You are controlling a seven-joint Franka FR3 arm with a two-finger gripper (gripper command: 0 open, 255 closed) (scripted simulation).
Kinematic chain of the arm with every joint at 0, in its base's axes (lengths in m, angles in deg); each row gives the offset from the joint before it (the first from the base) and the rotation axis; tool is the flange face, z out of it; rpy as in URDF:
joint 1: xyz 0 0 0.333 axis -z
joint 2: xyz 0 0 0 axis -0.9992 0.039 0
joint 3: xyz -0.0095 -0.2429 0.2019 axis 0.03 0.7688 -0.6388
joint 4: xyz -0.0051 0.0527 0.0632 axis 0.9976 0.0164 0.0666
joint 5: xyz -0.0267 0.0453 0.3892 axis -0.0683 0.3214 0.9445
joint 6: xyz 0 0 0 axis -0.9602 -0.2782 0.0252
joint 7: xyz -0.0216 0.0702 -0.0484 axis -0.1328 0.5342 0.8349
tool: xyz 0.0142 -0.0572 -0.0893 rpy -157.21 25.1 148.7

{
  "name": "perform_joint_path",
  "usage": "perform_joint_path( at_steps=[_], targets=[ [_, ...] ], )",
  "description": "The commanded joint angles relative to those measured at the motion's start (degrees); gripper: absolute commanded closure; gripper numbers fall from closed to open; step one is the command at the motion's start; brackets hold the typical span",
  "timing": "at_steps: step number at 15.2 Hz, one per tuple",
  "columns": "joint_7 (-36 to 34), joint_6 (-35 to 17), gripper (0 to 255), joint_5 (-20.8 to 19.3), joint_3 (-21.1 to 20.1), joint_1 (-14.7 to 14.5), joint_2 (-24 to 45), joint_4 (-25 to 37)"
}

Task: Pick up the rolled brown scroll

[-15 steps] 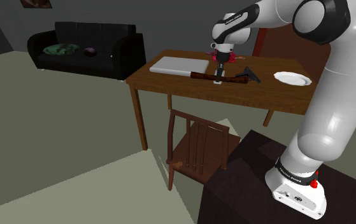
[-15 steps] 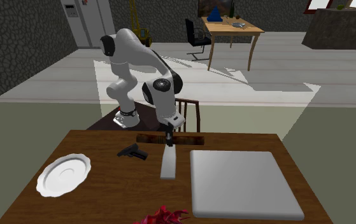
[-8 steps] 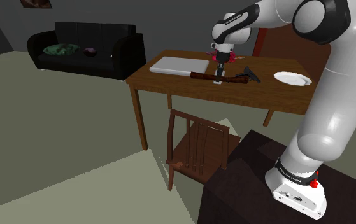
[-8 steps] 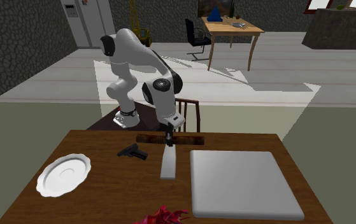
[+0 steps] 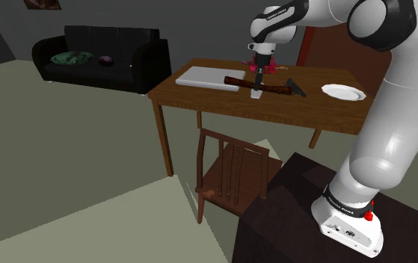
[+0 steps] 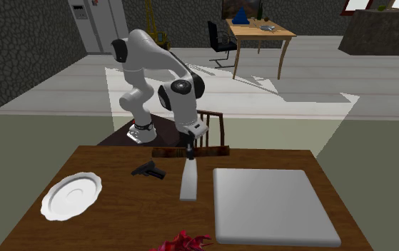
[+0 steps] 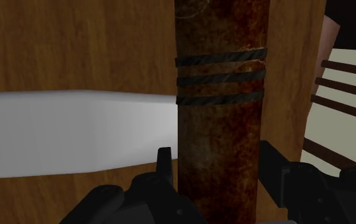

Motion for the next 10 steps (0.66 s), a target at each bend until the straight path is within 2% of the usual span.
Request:
perform_joint_path(
  at_steps=[1,8,10],
  targets=[
    [-0.4,1.4,255,-0.4,0.0,-0.1,-0.6,0.9],
    [-1.3,6.5,255,-1.1,0.1,-0.1,-1.6,5.2],
    [-1.3,6.6,255,-1.1,0.1,-0.1,-1.6,5.3]
  ],
)
